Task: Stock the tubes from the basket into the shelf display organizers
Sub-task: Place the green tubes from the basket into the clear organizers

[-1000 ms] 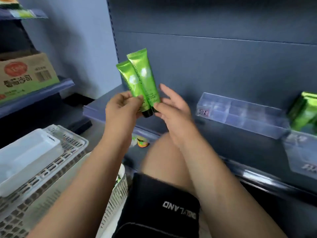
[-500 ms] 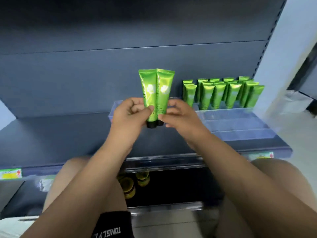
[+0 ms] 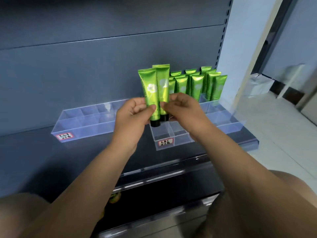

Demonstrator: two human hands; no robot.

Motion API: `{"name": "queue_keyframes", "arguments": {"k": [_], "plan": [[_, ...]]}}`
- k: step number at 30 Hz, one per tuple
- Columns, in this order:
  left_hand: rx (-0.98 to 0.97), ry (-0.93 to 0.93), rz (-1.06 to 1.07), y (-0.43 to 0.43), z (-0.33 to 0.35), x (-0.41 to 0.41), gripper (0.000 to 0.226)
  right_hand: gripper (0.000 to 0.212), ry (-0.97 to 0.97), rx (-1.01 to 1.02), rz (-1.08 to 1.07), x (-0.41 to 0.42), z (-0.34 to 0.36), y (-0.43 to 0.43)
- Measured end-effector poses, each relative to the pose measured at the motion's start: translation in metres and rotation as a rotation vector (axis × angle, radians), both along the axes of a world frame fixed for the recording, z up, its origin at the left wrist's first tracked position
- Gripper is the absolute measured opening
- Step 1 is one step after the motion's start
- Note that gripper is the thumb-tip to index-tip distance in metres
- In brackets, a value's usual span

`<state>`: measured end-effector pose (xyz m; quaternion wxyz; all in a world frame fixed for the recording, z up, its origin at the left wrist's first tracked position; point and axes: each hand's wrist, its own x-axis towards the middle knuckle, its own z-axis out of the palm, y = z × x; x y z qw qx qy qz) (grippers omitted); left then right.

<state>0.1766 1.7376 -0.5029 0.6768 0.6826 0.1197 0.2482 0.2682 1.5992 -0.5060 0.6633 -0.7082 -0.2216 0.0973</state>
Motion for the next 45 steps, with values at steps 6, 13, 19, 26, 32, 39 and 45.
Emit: {"name": "queue_keyframes", "arguments": {"k": [6, 13, 19, 26, 32, 39, 45], "plan": [[0.036, -0.015, -0.044, -0.025, -0.005, 0.041, 0.020, 0.022, -0.068, -0.091, -0.047, 0.031, 0.010, -0.032], [0.102, -0.039, -0.101, -0.048, 0.008, 0.082, 0.034, 0.020, -0.099, -0.163, -0.138, 0.074, 0.018, -0.075], [0.166, -0.037, -0.051, -0.052, 0.017, 0.121, 0.029, 0.018, -0.144, -0.098, -0.190, 0.104, 0.021, -0.090], [0.347, -0.033, -0.070, -0.049, 0.030, 0.146, 0.036, 0.011, -0.202, -0.011, -0.223, 0.118, 0.028, -0.095], [0.500, -0.056, -0.068, -0.053, 0.038, 0.154, 0.030, 0.010, -0.274, 0.001, -0.308, 0.131, 0.033, -0.102], [0.492, -0.073, 0.001, -0.047, 0.034, 0.169, 0.038, 0.009, -0.383, 0.043, -0.305, 0.135, 0.039, -0.098], [0.488, -0.051, -0.008, -0.041, 0.031, 0.176, 0.042, 0.007, -0.459, 0.040, -0.298, 0.138, 0.041, -0.090]]}}
